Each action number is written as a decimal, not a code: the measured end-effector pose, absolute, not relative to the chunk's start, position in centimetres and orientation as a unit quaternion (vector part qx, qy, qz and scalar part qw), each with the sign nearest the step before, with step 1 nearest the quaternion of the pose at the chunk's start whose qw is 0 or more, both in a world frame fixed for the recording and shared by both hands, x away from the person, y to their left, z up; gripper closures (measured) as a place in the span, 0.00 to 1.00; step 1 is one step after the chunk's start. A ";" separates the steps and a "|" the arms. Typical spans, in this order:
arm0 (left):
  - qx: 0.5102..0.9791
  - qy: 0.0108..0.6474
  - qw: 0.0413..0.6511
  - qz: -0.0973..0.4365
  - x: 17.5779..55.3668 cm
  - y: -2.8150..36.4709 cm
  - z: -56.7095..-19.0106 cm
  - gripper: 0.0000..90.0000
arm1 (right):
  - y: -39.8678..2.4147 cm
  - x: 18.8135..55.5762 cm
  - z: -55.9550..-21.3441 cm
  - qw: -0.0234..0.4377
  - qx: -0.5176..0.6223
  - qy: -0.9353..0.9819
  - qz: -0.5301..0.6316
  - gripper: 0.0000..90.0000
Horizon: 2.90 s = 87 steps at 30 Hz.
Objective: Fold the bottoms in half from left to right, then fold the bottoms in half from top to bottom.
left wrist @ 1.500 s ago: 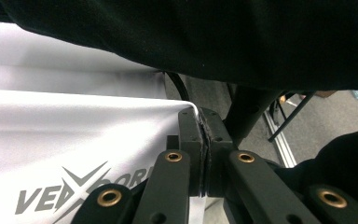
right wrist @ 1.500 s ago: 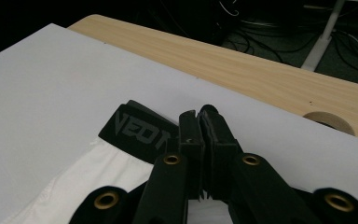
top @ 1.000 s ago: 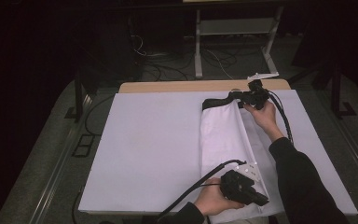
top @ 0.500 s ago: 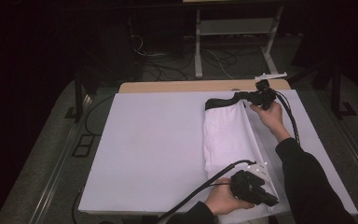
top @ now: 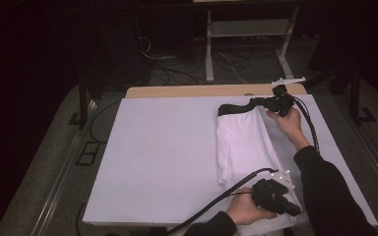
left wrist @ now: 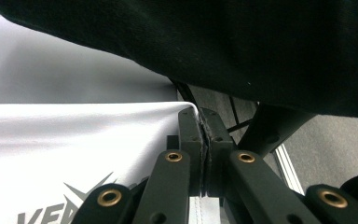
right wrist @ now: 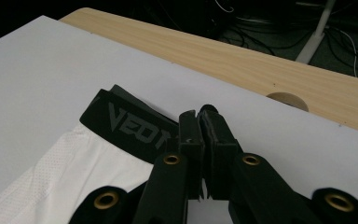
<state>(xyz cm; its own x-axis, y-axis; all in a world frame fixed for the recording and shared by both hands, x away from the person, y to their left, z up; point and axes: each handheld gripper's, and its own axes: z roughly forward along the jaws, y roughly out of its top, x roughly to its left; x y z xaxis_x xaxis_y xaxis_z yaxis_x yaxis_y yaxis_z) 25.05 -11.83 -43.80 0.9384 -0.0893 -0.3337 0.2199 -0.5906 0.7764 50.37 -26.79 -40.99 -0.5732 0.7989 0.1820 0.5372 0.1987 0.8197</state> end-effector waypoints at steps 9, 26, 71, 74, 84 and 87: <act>0.873 0.043 0.452 -0.177 25.2 -12.9 -44.2 0.97 | -27.7 50.4 -41.4 0.141 0.447 0.759 0.452 0.95; 0.864 0.078 0.461 -0.186 25.9 -13.4 -45.2 0.68 | -28.2 50.3 -42.5 0.131 0.461 0.761 0.436 0.75; 0.845 0.184 0.500 -0.043 32.1 -4.2 -40.5 0.00 | -28.6 46.4 -40.5 0.099 0.442 0.763 0.461 0.00; 0.844 0.188 0.502 -0.034 33.0 -3.5 -40.1 0.00 | -28.9 46.4 -40.4 0.101 0.442 0.761 0.464 0.00; 0.835 0.204 0.511 -0.021 36.2 -1.5 -39.2 0.00 | -29.4 46.3 -40.7 0.098 0.448 0.761 0.458 0.00; 0.834 0.210 0.510 -0.012 37.0 -1.1 -39.1 0.00 | -29.5 46.3 -40.9 0.095 0.447 0.764 0.456 0.00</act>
<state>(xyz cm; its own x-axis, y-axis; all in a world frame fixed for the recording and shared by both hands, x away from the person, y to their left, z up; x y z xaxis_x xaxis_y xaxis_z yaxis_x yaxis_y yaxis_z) 37.02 -1.06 -39.07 0.9117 0.3373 -0.2344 0.3624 -0.3920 0.8456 46.27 -29.49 -40.92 -0.5828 0.7687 0.2634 0.5961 0.1841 0.7815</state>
